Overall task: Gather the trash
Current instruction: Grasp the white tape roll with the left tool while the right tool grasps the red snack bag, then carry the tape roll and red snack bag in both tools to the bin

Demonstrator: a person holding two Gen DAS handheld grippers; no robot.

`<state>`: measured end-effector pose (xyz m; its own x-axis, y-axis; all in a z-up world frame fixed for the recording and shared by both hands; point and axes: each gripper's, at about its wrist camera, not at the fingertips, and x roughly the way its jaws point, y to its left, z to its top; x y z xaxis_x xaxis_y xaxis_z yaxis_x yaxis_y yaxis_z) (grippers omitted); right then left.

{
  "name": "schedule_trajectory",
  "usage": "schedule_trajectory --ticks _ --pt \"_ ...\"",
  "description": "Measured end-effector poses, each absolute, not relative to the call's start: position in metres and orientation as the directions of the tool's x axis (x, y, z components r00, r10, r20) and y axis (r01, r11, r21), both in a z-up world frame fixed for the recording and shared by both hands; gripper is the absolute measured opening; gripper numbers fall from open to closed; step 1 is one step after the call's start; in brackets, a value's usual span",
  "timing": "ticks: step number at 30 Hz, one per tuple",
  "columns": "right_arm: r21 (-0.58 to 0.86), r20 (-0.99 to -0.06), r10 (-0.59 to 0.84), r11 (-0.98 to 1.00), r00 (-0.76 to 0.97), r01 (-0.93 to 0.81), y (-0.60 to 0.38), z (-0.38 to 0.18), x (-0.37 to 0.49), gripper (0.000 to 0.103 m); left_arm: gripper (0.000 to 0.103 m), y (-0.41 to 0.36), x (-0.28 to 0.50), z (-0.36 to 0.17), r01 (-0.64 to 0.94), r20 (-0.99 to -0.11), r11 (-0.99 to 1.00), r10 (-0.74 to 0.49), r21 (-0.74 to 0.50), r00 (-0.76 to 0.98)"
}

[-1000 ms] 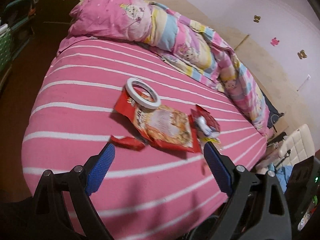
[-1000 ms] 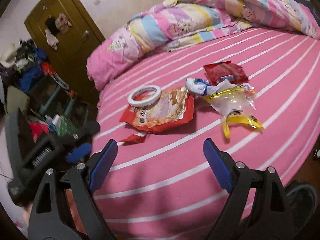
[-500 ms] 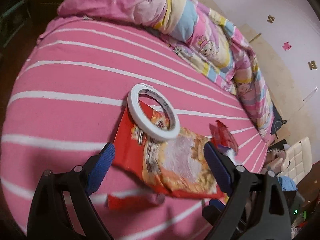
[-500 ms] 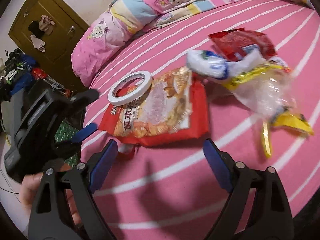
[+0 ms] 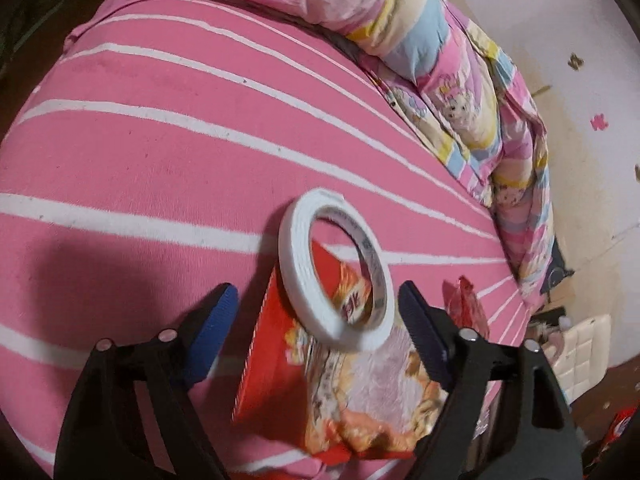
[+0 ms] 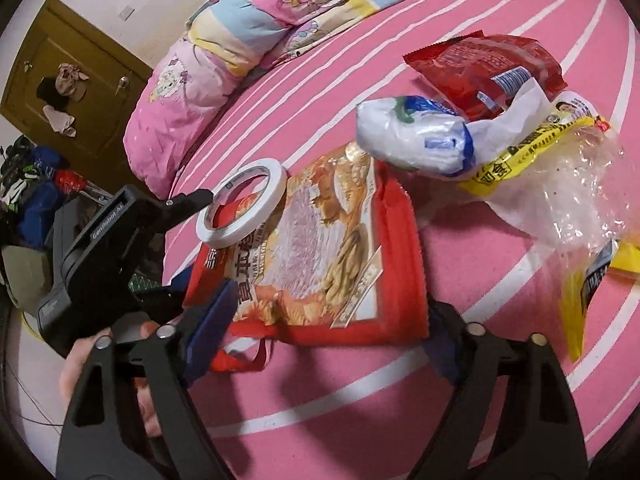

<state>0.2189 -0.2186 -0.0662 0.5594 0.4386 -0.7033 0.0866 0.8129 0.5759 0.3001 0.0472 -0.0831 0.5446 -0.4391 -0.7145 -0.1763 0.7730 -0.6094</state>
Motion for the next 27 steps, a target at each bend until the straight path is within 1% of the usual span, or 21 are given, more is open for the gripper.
schedule_trajectory --ticks 1,2,4,5,7,8,10,11,12,14,16,17,19,27 --pt "0.572 -0.708 0.437 0.816 0.554 0.086 -0.219 -0.068 0.22 0.072 0.067 0.049 0.303 -0.084 -0.182 -0.71 0.764 -0.445 -0.619 0.546" --pt "0.571 -0.71 0.438 0.817 0.551 0.087 -0.219 -0.068 0.221 0.07 0.063 0.05 0.305 -0.085 -0.184 -0.709 0.76 -0.451 -0.624 0.543" --pt "0.566 -0.716 0.438 0.82 0.544 0.086 -0.221 -0.07 0.223 0.061 0.056 0.05 0.308 -0.087 -0.182 -0.704 0.751 -0.465 -0.635 0.537" --pt "0.564 -0.717 0.436 0.821 0.544 0.084 -0.222 -0.071 0.223 0.06 0.052 0.049 0.31 -0.088 -0.177 -0.704 0.75 -0.473 -0.638 0.53" --pt "0.561 -0.718 0.432 0.823 0.545 0.087 -0.225 -0.071 0.224 0.055 0.048 0.046 0.312 -0.089 -0.166 -0.703 0.751 -0.483 -0.639 0.521" --pt "0.562 -0.719 0.431 0.823 0.545 0.089 -0.225 -0.072 0.223 0.054 0.043 0.044 0.313 -0.09 -0.165 -0.705 0.752 -0.485 -0.638 0.517" --pt "0.562 -0.72 0.431 0.822 0.544 0.093 -0.226 -0.073 0.225 0.047 0.036 0.043 0.315 -0.092 -0.164 -0.706 0.752 -0.488 -0.639 0.513" --pt "0.566 -0.72 0.435 0.819 0.541 0.095 -0.227 -0.075 0.225 0.045 0.03 0.042 0.315 -0.093 -0.161 -0.707 0.753 -0.49 -0.638 0.51" --pt "0.572 -0.717 0.439 0.815 0.541 0.097 -0.228 -0.075 0.225 0.041 0.027 0.042 0.316 -0.094 -0.157 -0.707 0.755 -0.491 -0.637 0.509" --pt "0.588 -0.709 0.452 0.803 0.541 0.099 -0.23 -0.077 0.224 0.035 0.023 0.041 0.316 -0.094 -0.149 -0.7 0.75 -0.5 -0.644 0.51" --pt "0.591 -0.707 0.454 0.8 0.542 0.1 -0.232 -0.077 0.223 0.025 0.02 0.041 0.315 -0.093 -0.142 -0.693 0.747 -0.505 -0.649 0.514" --pt "0.593 -0.705 0.456 0.799 0.543 0.098 -0.233 -0.077 0.223 0.024 0.019 0.041 0.314 -0.092 -0.137 -0.688 0.743 -0.512 -0.655 0.515" --pt "0.593 -0.701 0.459 0.801 0.546 0.088 -0.232 -0.075 0.223 0.019 0.018 0.042 0.313 -0.091 -0.135 -0.68 0.735 -0.52 -0.664 0.516" --pt "0.56 -0.683 0.447 0.828 0.578 0.022 -0.221 -0.062 0.221 0.009 0.017 0.051 0.306 -0.085 -0.137 -0.669 0.723 -0.527 -0.677 0.524"
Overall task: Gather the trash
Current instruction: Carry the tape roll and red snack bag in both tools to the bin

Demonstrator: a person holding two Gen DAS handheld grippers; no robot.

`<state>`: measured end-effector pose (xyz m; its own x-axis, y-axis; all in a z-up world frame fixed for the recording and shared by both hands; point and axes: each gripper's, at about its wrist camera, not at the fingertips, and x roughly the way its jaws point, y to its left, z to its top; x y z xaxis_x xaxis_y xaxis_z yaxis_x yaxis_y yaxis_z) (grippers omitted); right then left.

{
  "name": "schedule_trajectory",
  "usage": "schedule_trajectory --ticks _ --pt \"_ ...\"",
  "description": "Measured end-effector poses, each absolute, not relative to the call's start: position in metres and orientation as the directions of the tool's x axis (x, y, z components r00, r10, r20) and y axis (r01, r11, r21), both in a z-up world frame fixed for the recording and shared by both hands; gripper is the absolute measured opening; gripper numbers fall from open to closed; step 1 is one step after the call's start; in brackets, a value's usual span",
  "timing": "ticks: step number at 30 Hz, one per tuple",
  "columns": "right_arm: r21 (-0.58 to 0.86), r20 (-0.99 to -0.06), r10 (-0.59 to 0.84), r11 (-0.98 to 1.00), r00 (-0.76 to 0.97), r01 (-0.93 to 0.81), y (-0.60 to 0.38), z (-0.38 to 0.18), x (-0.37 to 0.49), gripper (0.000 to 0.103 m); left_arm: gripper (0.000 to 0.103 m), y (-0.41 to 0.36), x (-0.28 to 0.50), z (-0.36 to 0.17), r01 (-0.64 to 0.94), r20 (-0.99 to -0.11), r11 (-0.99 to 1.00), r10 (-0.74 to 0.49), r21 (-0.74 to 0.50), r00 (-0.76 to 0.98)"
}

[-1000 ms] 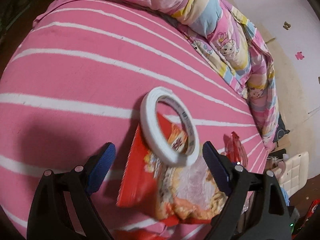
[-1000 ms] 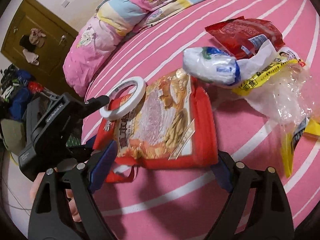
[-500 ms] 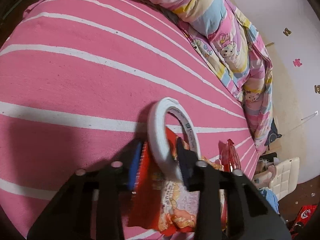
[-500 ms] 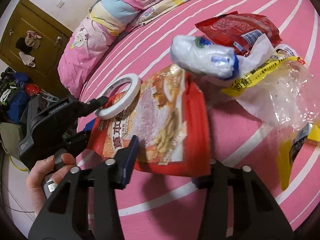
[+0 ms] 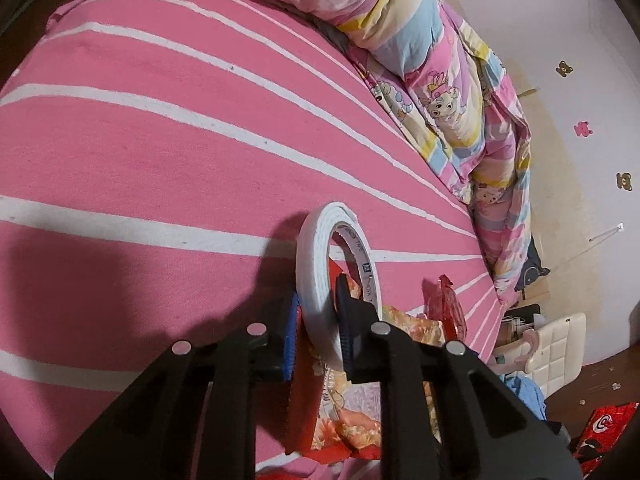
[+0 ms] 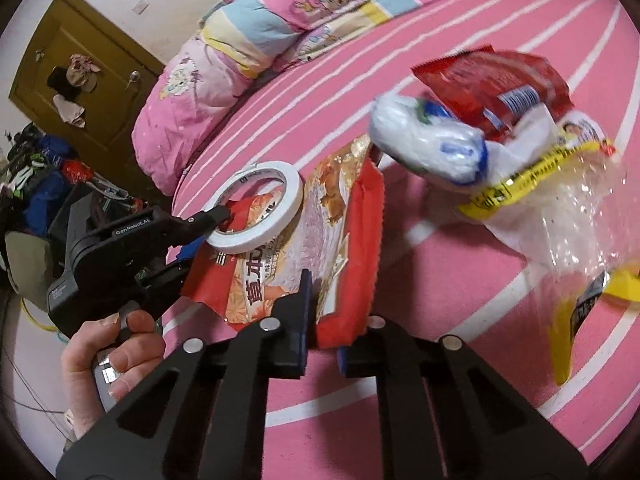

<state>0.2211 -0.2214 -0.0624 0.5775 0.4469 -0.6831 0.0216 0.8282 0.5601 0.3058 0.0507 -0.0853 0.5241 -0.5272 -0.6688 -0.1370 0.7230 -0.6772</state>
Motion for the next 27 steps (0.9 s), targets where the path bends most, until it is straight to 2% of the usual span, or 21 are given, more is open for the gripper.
schedule_trajectory --ticks 10,23,27 --pt "0.488 -0.65 0.421 0.869 0.633 -0.077 -0.197 -0.039 0.209 0.006 0.016 0.068 0.273 -0.061 -0.089 -0.634 0.728 -0.521 -0.679 0.571" --pt "0.348 -0.545 0.409 0.905 0.732 -0.246 -0.177 0.011 0.147 0.005 0.016 0.073 0.197 -0.004 -0.032 -0.545 0.724 -0.488 -0.689 0.682" --pt "0.372 -0.519 0.419 0.895 0.745 -0.245 -0.187 0.027 0.119 0.005 0.016 0.063 0.164 0.014 -0.027 -0.538 0.731 -0.476 -0.682 0.695"
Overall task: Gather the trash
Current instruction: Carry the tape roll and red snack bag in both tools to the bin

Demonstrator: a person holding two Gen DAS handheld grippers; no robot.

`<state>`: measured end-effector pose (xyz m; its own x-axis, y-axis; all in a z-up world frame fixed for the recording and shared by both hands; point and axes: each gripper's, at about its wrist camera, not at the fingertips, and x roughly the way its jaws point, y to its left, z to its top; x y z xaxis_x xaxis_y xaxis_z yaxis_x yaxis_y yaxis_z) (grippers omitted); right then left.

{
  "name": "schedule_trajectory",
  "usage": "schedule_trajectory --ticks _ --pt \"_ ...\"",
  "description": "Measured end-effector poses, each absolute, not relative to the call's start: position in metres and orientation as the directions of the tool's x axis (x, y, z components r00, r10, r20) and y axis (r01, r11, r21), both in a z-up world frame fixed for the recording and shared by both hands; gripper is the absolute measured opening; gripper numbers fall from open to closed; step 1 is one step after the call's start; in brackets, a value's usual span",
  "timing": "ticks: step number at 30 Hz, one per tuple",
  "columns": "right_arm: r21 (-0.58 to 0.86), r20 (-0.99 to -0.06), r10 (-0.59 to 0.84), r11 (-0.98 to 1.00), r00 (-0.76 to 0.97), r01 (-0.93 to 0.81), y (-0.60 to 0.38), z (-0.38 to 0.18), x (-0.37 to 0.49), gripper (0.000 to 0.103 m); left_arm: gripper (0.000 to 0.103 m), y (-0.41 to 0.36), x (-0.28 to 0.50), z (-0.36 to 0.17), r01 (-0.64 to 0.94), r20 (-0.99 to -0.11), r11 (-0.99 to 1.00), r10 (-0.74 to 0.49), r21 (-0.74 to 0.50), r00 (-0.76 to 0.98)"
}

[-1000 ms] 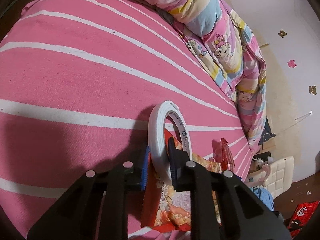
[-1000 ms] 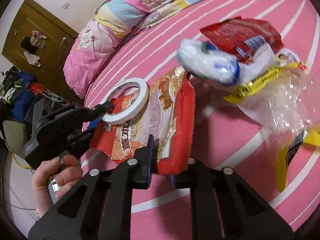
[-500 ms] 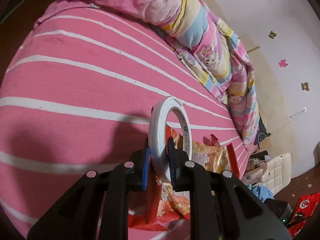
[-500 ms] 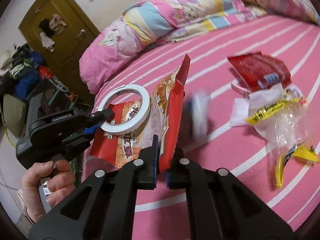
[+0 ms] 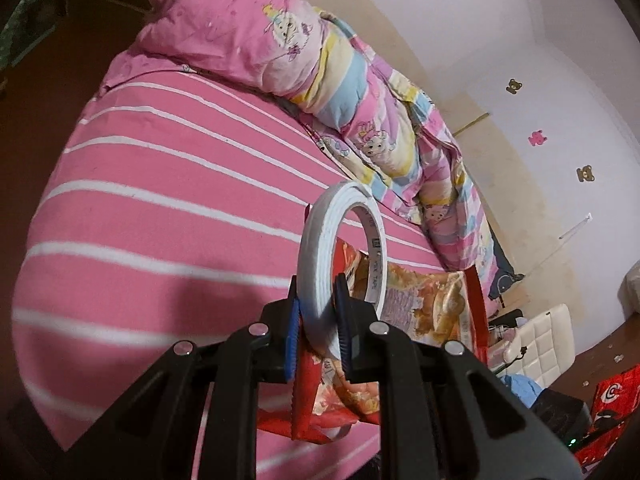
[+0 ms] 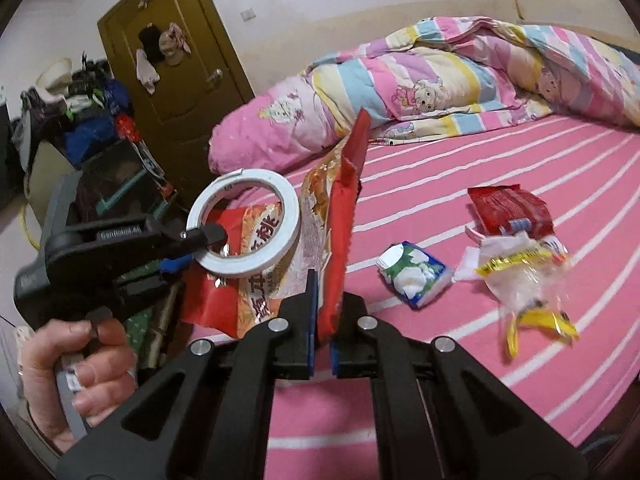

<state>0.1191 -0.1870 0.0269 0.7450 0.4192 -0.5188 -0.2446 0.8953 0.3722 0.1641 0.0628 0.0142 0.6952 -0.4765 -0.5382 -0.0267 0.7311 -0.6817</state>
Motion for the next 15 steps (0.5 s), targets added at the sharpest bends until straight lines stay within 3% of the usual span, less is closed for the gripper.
schedule_trajectory --ticks 9,15 --pt "0.462 -0.482 0.404 0.871 0.777 -0.166 -0.242 0.067 0.052 0.004 0.015 0.021 0.105 0.056 0.033 -0.514 0.72 -0.526 -0.693 0.678" --pt "0.437 -0.442 0.34 0.89 0.83 -0.131 -0.276 0.088 -0.002 0.004 0.015 -0.023 0.069 0.082 0.104 -0.494 0.721 -0.565 -0.685 0.661"
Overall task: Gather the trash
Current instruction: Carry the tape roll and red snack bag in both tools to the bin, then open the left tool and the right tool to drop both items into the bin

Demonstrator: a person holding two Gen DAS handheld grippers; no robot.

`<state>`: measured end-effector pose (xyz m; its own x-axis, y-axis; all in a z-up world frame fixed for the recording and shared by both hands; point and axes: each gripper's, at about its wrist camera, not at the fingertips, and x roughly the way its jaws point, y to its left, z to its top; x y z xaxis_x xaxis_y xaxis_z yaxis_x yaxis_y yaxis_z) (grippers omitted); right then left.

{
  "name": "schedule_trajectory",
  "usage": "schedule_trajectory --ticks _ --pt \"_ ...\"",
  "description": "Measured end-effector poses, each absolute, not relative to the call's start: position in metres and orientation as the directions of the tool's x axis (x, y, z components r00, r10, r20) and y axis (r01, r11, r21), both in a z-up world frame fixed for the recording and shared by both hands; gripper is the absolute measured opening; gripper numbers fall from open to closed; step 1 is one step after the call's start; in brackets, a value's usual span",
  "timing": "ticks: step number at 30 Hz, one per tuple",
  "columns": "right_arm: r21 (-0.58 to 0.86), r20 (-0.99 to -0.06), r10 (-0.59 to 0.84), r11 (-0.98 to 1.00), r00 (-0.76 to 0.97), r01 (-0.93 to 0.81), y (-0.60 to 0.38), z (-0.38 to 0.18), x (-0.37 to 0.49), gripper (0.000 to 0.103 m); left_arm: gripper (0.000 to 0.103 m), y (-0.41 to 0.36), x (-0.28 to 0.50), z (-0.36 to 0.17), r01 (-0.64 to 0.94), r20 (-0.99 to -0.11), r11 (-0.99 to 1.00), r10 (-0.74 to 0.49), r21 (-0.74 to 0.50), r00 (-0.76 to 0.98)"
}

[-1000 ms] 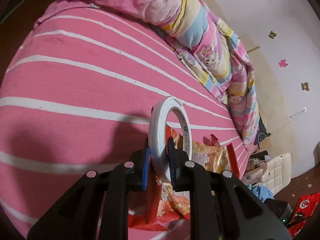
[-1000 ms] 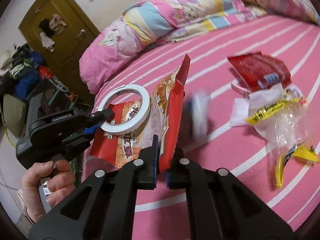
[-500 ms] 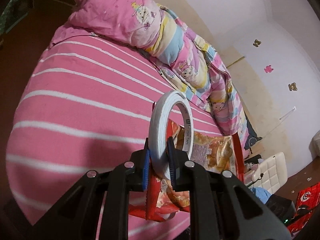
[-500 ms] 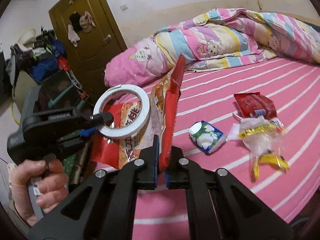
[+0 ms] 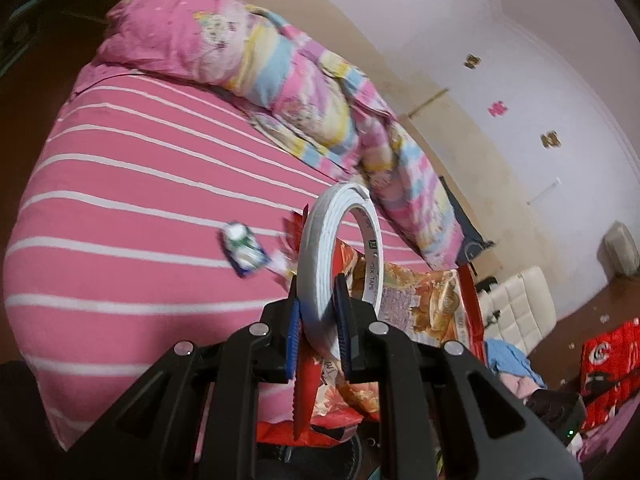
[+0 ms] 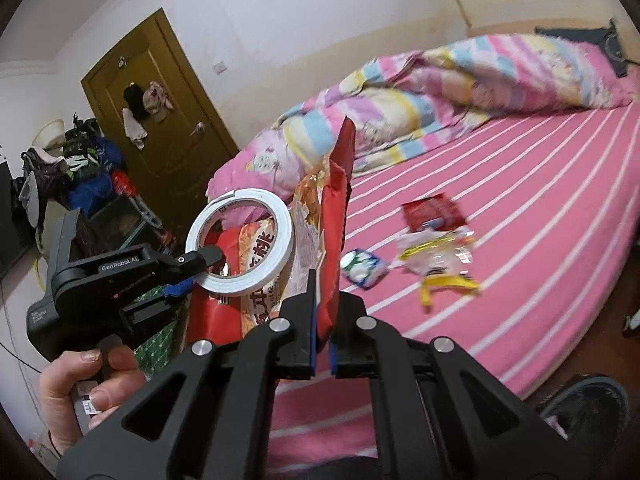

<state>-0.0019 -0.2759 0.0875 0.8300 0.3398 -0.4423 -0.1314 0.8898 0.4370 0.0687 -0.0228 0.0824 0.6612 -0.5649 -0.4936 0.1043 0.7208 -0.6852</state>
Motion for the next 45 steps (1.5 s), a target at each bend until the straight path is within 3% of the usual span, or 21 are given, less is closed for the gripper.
schedule_trajectory --ticks 12,25,31,35,45 --pt "0.432 -0.466 0.18 0.901 0.866 0.045 -0.368 0.077 -0.09 0.004 0.015 -0.139 0.026 0.077 0.245 -0.538 0.718 -0.665 -0.652 0.519" --pt "0.388 -0.61 0.024 0.88 0.792 0.273 -0.462 0.012 -0.163 0.004 0.015 -0.27 -0.007 -0.005 0.362 -0.696 0.73 -0.675 -0.58 0.244" --pt "0.362 -0.676 -0.02 0.862 0.737 0.355 -0.494 -0.029 -0.186 0.004 0.015 -0.31 -0.02 -0.049 0.44 -0.722 0.701 -0.675 -0.561 0.152" --pt "0.354 -0.719 -0.032 0.843 0.695 0.405 -0.508 -0.056 -0.191 0.004 0.014 -0.332 -0.018 -0.077 0.454 -0.754 0.689 -0.655 -0.565 0.054" --pt "0.333 -0.814 -0.029 0.795 0.581 0.507 -0.53 -0.12 -0.199 0.004 0.014 -0.394 -0.032 -0.144 0.591 -0.884 0.692 -0.461 -0.415 -0.081"
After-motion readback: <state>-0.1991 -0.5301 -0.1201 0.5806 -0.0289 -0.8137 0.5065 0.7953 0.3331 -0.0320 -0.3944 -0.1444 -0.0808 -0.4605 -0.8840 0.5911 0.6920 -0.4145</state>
